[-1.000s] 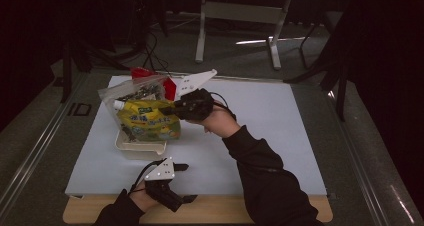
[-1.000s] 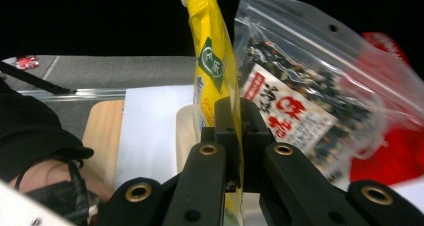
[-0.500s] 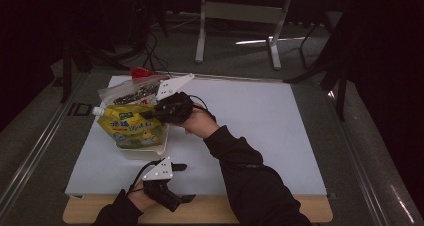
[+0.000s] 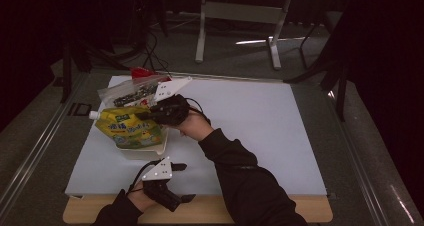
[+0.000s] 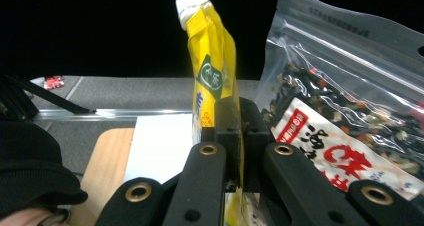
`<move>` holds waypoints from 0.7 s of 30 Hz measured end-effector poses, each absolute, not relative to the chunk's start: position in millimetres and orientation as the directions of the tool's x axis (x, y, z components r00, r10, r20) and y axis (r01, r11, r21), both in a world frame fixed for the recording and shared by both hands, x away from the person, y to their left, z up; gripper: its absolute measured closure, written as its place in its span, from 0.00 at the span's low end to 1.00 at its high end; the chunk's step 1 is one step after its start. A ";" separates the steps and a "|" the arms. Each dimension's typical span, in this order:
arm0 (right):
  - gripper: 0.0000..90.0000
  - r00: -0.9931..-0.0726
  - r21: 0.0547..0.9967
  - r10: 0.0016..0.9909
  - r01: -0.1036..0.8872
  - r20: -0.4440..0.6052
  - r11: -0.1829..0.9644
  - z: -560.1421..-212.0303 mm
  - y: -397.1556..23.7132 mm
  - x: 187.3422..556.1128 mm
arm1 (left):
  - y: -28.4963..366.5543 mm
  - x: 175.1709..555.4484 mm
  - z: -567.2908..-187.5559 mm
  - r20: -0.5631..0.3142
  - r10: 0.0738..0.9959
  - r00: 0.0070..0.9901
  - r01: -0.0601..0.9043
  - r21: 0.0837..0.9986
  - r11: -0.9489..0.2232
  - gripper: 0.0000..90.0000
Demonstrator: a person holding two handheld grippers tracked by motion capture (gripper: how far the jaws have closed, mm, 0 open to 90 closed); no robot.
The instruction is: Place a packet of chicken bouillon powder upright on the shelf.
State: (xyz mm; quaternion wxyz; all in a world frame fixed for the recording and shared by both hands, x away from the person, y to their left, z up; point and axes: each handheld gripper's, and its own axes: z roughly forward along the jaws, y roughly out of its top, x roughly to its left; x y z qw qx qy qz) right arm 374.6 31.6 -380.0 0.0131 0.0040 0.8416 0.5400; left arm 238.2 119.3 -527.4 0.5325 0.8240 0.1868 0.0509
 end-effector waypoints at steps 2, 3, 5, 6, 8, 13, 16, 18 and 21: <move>1.00 -1.000 0.914 0.023 0.001 -0.009 0.406 -381.3 32.9 374.4 | 119.6 237.7 -527.2 -0.112 0.361 0.926 0.251 0.896 -0.365 0.03; 1.00 -1.000 0.915 0.025 0.007 -0.003 0.403 -382.0 33.1 374.8 | 119.9 237.7 -527.2 -0.115 0.363 0.925 0.254 0.896 -0.364 0.03; 1.00 -1.000 0.918 0.030 0.019 0.008 0.397 -383.2 31.9 375.7 | 120.1 237.5 -527.2 -0.116 0.363 0.925 0.255 0.896 -0.364 0.03; 1.00 -0.999 0.918 0.031 0.027 0.016 0.395 -384.0 30.9 376.3 | 120.2 237.5 -527.2 -0.111 0.362 0.925 0.251 0.896 -0.365 0.03; 1.00 -0.999 0.907 0.041 0.013 -0.005 0.420 -387.6 30.2 376.0 | 120.0 237.1 -527.6 -0.116 0.361 0.925 0.254 0.897 -0.362 0.03; 1.00 -0.999 0.907 0.033 0.036 0.024 0.419 -400.3 32.8 375.8 | 118.6 236.5 -528.7 -0.121 0.360 0.925 0.258 0.896 -0.361 0.03; 1.00 -0.999 0.912 0.043 0.036 0.020 0.409 -402.0 35.4 375.2 | 118.6 236.5 -528.7 -0.119 0.359 0.926 0.256 0.895 -0.364 0.03; 1.00 -0.999 0.915 0.053 0.029 0.009 0.402 -402.8 36.5 375.2 | 119.0 236.7 -528.5 -0.116 0.357 0.927 0.253 0.894 -0.368 0.03; 1.00 -0.998 0.937 0.065 0.020 -0.003 0.348 -405.9 34.2 375.4 | 119.7 236.5 -528.4 -0.114 0.357 0.927 0.252 0.894 -0.369 0.03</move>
